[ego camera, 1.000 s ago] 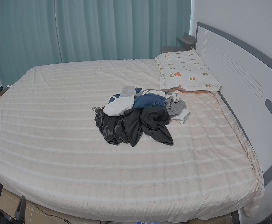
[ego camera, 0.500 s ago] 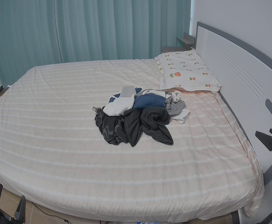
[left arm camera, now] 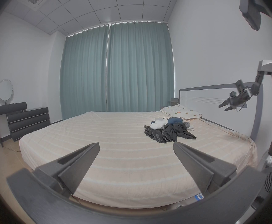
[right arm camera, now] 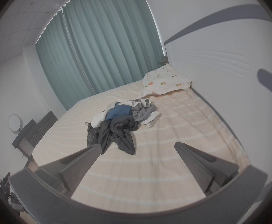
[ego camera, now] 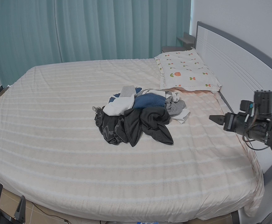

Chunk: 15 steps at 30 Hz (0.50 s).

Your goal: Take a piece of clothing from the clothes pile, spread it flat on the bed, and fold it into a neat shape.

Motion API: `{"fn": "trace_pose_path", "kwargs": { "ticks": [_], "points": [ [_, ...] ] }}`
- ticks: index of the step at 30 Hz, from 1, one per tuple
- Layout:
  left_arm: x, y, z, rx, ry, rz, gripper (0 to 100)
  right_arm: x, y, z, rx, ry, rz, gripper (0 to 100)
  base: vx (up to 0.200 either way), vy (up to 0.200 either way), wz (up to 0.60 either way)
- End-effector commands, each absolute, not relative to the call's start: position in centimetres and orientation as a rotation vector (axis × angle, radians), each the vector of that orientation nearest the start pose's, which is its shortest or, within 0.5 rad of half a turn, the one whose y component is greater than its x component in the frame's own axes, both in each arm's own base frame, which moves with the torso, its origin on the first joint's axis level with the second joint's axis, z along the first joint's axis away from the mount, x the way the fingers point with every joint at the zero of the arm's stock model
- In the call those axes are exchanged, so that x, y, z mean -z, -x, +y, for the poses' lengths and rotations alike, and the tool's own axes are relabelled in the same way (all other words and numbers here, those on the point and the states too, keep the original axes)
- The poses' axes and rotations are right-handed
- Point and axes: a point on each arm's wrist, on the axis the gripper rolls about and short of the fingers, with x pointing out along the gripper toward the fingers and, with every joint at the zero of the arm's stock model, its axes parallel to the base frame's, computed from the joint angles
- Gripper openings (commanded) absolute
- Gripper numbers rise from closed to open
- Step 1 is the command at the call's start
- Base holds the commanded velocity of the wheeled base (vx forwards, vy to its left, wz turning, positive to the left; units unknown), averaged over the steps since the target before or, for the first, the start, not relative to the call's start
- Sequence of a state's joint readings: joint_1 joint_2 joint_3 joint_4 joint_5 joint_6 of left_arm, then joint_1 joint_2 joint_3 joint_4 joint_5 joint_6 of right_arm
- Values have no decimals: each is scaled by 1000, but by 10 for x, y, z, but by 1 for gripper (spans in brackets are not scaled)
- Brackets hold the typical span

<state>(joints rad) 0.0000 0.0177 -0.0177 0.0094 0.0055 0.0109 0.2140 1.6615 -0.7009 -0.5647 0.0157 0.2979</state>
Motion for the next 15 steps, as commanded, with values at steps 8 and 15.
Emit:
{"fn": "trace_pose_path", "kwargs": {
  "ticks": [8, 15],
  "points": [
    [-75, 23, 0, -6, -12, 12, 100, 4, -434, 141, -154, -288, 549, 100, 0, 0, 0],
    [-75, 23, 0, -6, -11, 12, 100, 27, -452, 161, -178, -297, 547, 100, 0, 0, 0]
  ]
}}
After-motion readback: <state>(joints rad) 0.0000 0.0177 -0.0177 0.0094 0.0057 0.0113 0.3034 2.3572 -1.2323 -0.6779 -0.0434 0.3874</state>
